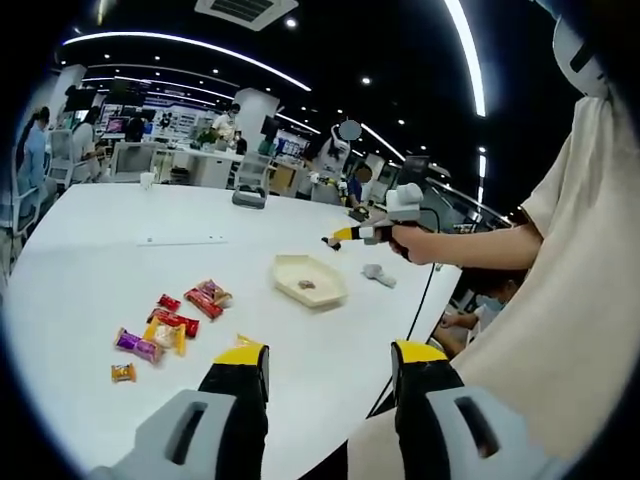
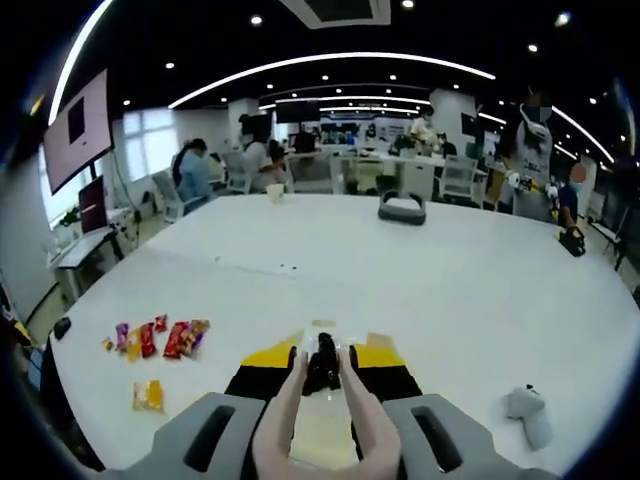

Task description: Place the target food into the container with the food tongs after gripping and lifting it, then release it inside without dropping or visibly crushing the food.

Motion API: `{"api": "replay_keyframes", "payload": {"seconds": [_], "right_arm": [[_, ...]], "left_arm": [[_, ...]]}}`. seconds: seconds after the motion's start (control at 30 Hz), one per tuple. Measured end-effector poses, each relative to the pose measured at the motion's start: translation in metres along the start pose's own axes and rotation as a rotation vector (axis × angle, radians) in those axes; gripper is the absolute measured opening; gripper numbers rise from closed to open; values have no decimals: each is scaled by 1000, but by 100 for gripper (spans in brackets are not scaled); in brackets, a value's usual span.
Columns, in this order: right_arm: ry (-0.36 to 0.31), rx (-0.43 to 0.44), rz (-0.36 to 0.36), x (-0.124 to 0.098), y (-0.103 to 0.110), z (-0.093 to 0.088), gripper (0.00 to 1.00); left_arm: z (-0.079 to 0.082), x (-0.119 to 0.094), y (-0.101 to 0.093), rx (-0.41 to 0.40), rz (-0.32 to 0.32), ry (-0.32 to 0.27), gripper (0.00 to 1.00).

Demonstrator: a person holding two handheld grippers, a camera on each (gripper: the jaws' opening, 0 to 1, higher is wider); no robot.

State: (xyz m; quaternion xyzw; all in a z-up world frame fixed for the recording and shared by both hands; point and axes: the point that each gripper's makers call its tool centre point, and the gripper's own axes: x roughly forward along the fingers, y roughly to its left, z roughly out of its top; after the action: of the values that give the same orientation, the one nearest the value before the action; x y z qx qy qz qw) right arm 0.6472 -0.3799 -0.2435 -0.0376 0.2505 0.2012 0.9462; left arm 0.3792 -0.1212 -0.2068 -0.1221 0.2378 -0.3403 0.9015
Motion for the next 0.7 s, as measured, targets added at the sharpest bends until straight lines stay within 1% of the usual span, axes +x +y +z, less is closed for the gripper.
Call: {"api": "replay_keyframes", "payload": {"seconds": [0.23, 0.33, 0.5, 0.7], "right_arm": [[-15, -2, -9, 0, -2, 3, 21], [-15, 4, -4, 0, 2, 1, 22], [3, 0, 31, 6, 21, -9, 22], [20, -1, 63, 10, 42, -15, 22]], "left_arm": [[-1, 0, 0, -1, 0, 1, 49], [-1, 1, -1, -6, 1, 2, 48], [-1, -2, 0, -6, 5, 4, 48], [-5, -10, 4, -18, 27, -6, 48]]}}
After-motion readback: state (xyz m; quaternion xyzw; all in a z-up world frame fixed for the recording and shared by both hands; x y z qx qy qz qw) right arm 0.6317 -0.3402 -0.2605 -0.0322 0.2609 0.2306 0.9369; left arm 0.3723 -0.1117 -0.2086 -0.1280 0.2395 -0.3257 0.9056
